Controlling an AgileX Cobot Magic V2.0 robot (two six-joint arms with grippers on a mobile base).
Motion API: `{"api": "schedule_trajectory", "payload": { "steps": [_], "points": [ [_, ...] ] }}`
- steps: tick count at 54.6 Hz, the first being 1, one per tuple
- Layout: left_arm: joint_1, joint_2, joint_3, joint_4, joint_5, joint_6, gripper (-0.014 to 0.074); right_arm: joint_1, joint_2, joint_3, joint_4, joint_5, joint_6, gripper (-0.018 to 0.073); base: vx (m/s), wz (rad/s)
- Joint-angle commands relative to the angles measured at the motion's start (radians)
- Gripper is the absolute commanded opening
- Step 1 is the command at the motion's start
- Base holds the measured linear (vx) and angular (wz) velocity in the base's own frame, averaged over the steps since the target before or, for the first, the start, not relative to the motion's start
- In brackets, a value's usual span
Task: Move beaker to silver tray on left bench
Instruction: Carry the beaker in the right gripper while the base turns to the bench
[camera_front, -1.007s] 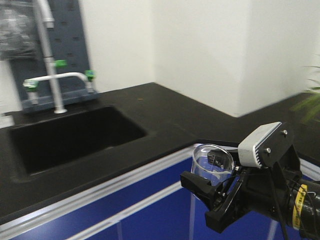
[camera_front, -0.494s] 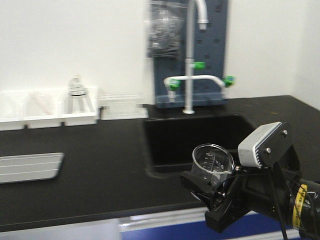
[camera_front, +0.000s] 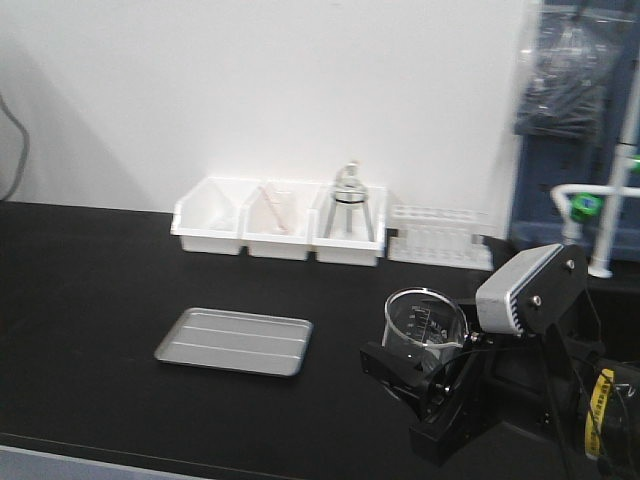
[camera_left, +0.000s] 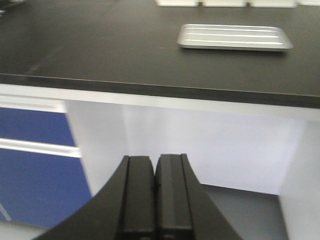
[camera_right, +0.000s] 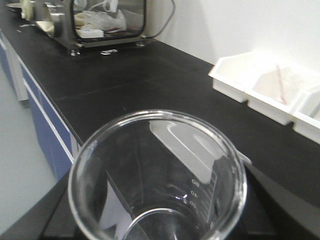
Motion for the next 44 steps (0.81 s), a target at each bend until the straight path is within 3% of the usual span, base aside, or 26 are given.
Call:
{"api": "schedule_trajectory", "payload": {
  "steps": [1,22,44],
  "points": [
    [-0.003,-0.016,0.033,-0.001,-0.082,-0.002,0.0001,-0.001,-0.026,-0.036,0.027,-0.023,0.0,-0.0006,0.22,0.51],
    [-0.003,-0.016,0.033,-0.001,-0.082,-0.002,0.0001,-0.001,-0.026,-0.036,0.027,-0.023,0.0,-0.0006,0.22,0.37],
    [-0.003,-0.016,0.033,-0.001,-0.082,-0.002,0.0001,-0.001,-0.026,-0.036,0.027,-0.023,0.0,-0.0006,0.21,0.14]
  ]
}}
